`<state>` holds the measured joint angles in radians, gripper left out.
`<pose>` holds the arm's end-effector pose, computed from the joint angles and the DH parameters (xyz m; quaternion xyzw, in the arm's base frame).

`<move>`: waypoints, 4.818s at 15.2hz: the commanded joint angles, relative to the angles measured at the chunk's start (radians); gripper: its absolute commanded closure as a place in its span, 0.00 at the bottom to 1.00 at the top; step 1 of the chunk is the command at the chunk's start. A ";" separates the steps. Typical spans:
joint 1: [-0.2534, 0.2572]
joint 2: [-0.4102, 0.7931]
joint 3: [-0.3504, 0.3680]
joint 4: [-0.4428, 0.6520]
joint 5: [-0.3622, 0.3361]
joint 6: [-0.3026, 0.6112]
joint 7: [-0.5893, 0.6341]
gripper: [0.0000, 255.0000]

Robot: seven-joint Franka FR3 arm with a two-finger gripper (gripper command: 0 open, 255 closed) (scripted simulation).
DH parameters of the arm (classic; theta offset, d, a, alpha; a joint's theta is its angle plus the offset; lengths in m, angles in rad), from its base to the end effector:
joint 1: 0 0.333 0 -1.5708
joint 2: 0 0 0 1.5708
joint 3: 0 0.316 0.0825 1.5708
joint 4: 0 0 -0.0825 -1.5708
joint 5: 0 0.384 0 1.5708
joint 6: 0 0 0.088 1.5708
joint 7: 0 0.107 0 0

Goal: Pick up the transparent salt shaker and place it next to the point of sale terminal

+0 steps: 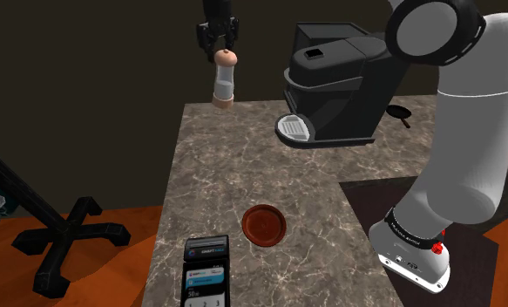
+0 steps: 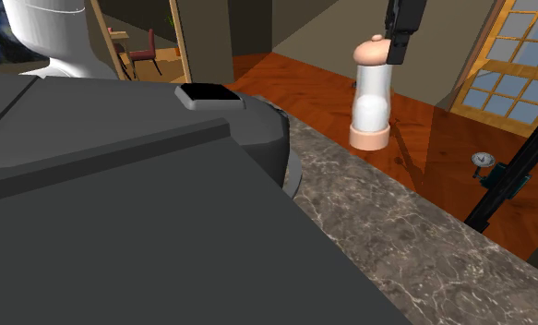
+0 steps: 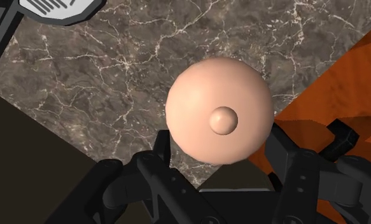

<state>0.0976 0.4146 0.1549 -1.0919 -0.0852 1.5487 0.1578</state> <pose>0.6588 0.1346 0.5951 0.9989 0.0382 0.0250 0.0067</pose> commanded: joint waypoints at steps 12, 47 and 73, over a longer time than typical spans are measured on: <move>0.038 0.096 0.002 0.321 -0.019 -0.226 0.009 1.00; 0.119 -0.685 0.178 -1.147 -0.242 0.538 0.478 0.00; 0.130 -0.719 0.070 -1.498 -0.083 0.891 0.423 0.00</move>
<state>0.2228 -0.3034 0.2336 -2.5585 -0.1879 2.4047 0.5866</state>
